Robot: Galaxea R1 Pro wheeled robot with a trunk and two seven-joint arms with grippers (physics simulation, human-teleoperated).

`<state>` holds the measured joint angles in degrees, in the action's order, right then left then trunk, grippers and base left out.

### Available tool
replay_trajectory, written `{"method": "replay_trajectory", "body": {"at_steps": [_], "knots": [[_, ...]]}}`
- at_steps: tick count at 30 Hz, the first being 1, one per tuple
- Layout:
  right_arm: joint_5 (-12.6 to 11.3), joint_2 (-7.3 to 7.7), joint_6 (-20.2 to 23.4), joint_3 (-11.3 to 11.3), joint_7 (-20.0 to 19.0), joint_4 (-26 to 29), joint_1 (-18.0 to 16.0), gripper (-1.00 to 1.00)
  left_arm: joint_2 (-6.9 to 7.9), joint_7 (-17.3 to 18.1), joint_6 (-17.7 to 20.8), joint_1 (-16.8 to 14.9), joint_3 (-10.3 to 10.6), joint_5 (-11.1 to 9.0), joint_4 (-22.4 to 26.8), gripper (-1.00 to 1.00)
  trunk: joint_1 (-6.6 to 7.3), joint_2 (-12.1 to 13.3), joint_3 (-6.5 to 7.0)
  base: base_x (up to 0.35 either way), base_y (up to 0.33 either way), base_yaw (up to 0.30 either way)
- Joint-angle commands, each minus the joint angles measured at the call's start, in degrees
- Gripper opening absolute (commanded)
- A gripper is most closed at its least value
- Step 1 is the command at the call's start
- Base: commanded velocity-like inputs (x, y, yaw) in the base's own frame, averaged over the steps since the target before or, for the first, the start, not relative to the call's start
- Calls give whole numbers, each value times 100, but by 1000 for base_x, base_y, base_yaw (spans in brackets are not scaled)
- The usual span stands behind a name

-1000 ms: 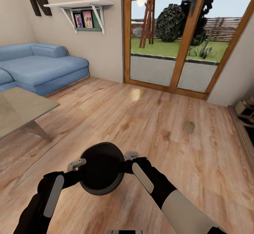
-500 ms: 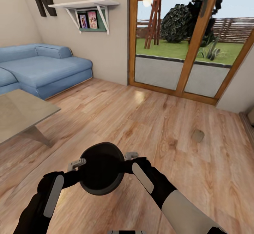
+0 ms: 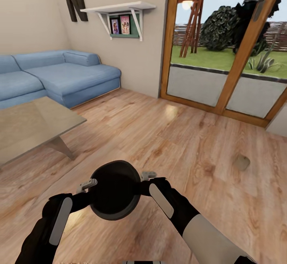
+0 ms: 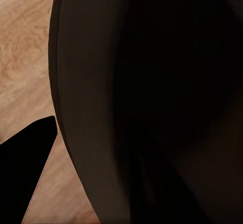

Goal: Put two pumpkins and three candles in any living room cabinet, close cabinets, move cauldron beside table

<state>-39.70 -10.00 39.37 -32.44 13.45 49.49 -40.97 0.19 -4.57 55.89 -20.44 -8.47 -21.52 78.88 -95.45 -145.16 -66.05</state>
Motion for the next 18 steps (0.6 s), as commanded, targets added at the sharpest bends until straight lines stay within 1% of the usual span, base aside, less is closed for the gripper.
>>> {"method": "replay_trajectory", "body": {"at_steps": [1,13,18], "knots": [[-135,0,9,-7,51,-1,-7,-100,34,-61,18,-4,-93,-118,57,-100,2,-3,0,0,0,263],[-135,0,9,-13,47,-1,-7,-100,37,-61,18,-4,-93,-115,57,-100,2,-3,51,0,0,263],[-135,0,9,-17,45,-1,-7,-100,41,-61,18,-4,-93,-115,57,-100,2,-3,74,86,0,263]]}}
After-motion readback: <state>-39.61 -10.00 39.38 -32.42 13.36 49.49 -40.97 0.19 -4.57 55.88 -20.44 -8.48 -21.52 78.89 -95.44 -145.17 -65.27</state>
